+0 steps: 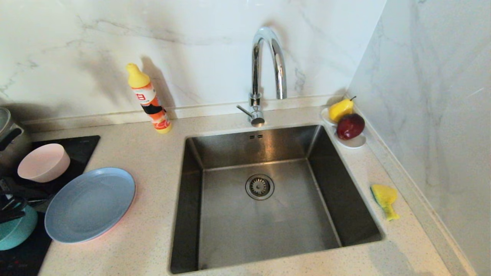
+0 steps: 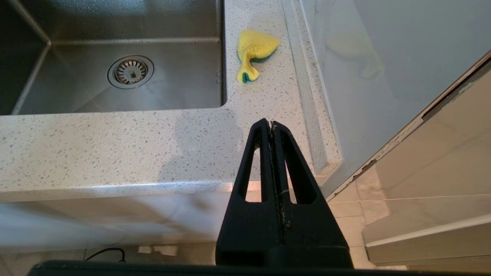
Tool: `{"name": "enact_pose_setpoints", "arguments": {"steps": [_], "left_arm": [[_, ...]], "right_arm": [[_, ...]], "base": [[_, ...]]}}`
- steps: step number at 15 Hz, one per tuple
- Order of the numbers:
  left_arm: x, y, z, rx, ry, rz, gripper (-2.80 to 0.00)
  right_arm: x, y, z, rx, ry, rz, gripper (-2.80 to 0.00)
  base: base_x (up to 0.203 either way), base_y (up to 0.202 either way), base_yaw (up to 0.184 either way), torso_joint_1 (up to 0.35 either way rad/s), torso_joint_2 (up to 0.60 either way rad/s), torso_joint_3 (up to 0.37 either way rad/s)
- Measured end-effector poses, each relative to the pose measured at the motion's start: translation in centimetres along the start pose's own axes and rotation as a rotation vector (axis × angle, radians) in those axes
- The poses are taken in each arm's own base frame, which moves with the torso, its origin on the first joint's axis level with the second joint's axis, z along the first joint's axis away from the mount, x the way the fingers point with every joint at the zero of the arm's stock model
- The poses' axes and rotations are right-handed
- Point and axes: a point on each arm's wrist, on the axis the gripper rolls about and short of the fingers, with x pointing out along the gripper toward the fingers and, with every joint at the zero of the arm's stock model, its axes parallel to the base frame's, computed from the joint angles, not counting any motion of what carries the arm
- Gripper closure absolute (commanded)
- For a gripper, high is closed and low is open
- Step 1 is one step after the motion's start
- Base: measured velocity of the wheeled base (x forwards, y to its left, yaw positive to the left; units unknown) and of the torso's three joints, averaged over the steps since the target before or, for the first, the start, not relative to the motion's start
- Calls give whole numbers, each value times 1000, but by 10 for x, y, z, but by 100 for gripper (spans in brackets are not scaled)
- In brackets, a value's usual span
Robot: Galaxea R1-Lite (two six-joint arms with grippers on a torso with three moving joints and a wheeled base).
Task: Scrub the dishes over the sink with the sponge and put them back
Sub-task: Place the bowl on the plate
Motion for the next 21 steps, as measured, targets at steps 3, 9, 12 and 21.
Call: {"name": "enact_pose_setpoints", "arguments": {"steps": [3, 9, 12, 21], "left_arm": [[-16, -12, 22, 18, -25, -2, 0], [2, -17, 75, 84, -84, 31, 0], [25, -11, 94, 108, -88, 72, -280], [95, -8, 107, 230, -105, 15, -280]], "right_arm": [[0, 0, 0, 0, 0, 0, 0], [0, 0, 0, 0, 0, 1, 0], [0, 0, 0, 0, 0, 1, 0], [0, 0, 0, 0, 0, 0, 0]], "base": [[0, 0, 0, 0, 0, 0], [0, 0, 0, 0, 0, 0], [0, 0, 0, 0, 0, 0], [0, 0, 0, 0, 0, 0]]}}
